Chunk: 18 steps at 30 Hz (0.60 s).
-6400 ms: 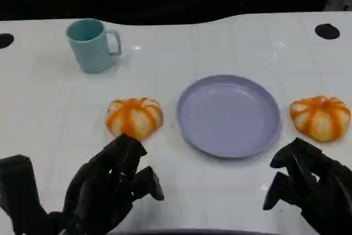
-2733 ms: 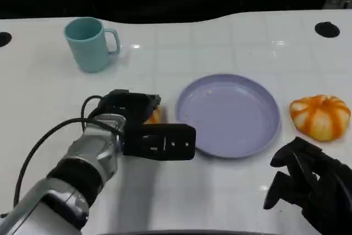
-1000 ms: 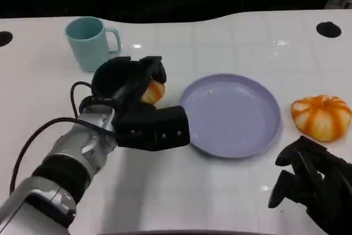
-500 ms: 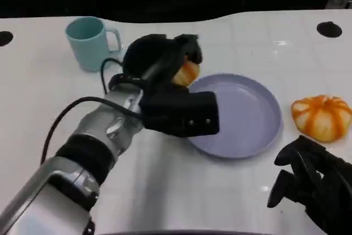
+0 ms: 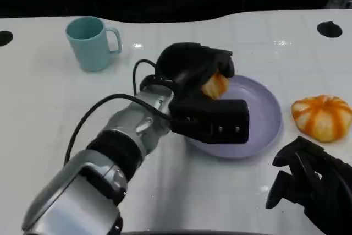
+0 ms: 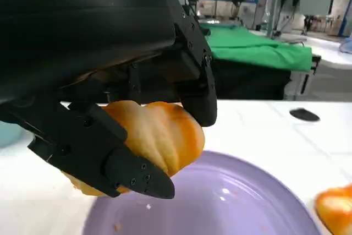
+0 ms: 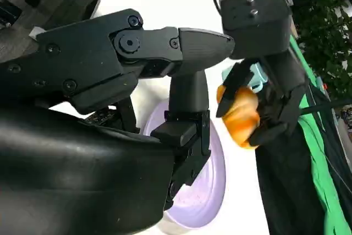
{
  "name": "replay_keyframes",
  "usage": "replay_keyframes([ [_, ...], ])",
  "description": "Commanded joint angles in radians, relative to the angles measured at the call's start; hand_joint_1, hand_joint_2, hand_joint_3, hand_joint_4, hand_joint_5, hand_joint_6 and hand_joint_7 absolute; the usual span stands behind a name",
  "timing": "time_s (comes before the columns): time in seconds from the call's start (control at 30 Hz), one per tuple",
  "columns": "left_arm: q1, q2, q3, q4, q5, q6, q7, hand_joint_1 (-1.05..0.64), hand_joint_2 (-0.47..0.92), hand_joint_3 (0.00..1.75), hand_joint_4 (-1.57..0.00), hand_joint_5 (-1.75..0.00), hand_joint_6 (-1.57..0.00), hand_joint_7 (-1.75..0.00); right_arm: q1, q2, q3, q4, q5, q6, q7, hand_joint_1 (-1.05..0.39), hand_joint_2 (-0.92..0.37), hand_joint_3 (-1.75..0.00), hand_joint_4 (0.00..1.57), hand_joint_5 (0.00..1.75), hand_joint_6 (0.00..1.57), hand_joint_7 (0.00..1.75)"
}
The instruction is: Grasp the bread from the table and place it into the plate.
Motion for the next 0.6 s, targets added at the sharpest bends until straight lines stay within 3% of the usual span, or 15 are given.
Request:
replay_keyframes([
  [0.03,-0.042,-0.022,0.000,0.041,-0.013,-0.027,-0.017,-0.21,0.81,0.36,-0.92,-1.75,-0.88,-1.08,0.009,-0.005,-0.002,-0.009,0.002,-0.004,-0.004,-0.44,-0.92,-0.38,0.63,1.75,0.48,1.61],
  [0.2,-0.048,-0.056,-0.012,0.083,-0.002,-0.035,-0.013,-0.19,0.76,0.44,-0.90,-1.75,-0.82,-1.27,0.014,-0.003,0.003,-0.021,0.001,0.001,-0.011,-0.44,-0.92,-0.39,0.63,1.75,0.48,1.61],
  [0.37,-0.050,-0.076,-0.015,0.107,-0.006,-0.037,-0.016,-0.19,0.77,0.47,-0.90,-1.75,-0.80,-1.27,0.019,-0.002,0.007,-0.025,0.003,-0.004,-0.012,-0.44,-0.92,-0.39,0.63,1.75,0.48,1.61],
  [0.5,-0.047,-0.087,-0.023,0.123,-0.004,-0.040,-0.011,-0.19,0.76,0.52,-0.89,-1.75,-0.71,-1.54,0.023,-0.006,0.011,-0.028,-0.001,-0.010,-0.009,-0.44,-0.92,-0.39,0.62,1.75,0.48,1.61],
  [0.57,-0.047,-0.093,-0.016,0.129,-0.016,-0.043,-0.025,-0.18,0.75,0.53,-0.88,-1.75,-0.69,-1.53,0.024,-0.007,0.013,-0.030,-0.003,-0.010,-0.009,-0.44,-0.92,-0.39,0.63,1.75,0.48,1.61],
  [0.6,-0.047,-0.097,-0.002,0.134,-0.034,-0.047,-0.049,-0.18,0.75,0.51,-0.82,-1.70,-0.68,-1.37,0.025,-0.005,0.014,-0.032,-0.003,-0.010,-0.011,-0.44,-0.92,-0.39,0.63,1.75,0.48,1.61],
])
